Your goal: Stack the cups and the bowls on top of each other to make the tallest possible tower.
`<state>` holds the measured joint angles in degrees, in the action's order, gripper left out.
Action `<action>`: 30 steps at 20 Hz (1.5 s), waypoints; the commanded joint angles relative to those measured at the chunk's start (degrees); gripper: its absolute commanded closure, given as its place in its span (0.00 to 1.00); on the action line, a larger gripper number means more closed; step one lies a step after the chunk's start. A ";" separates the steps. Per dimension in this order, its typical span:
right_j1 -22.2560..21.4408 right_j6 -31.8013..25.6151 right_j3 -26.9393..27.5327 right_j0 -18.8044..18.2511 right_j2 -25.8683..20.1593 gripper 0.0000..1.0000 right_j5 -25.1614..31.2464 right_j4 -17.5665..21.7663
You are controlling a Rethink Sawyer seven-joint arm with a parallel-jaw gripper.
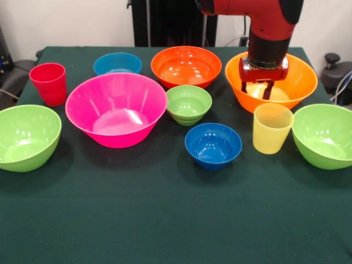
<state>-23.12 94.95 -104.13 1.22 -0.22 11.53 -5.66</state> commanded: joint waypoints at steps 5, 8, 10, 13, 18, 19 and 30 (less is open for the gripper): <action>-1.80 9.67 5.13 0.37 -1.64 0.00 4.04 -1.80; -3.24 9.23 6.70 0.13 -1.52 0.00 8.05 -1.99; -4.05 8.81 7.94 -0.11 -1.42 0.00 11.00 -2.12; -4.88 8.59 10.15 -0.51 -1.22 0.00 15.36 -2.34; -5.24 8.78 14.28 -1.50 -1.18 0.00 22.28 -2.53; -5.40 8.86 14.59 -1.72 -1.28 0.00 23.21 -2.53; -3.94 9.09 22.61 -5.08 -1.53 0.00 31.46 -2.82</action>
<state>-29.41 96.40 -88.75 -1.77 0.49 37.87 -6.91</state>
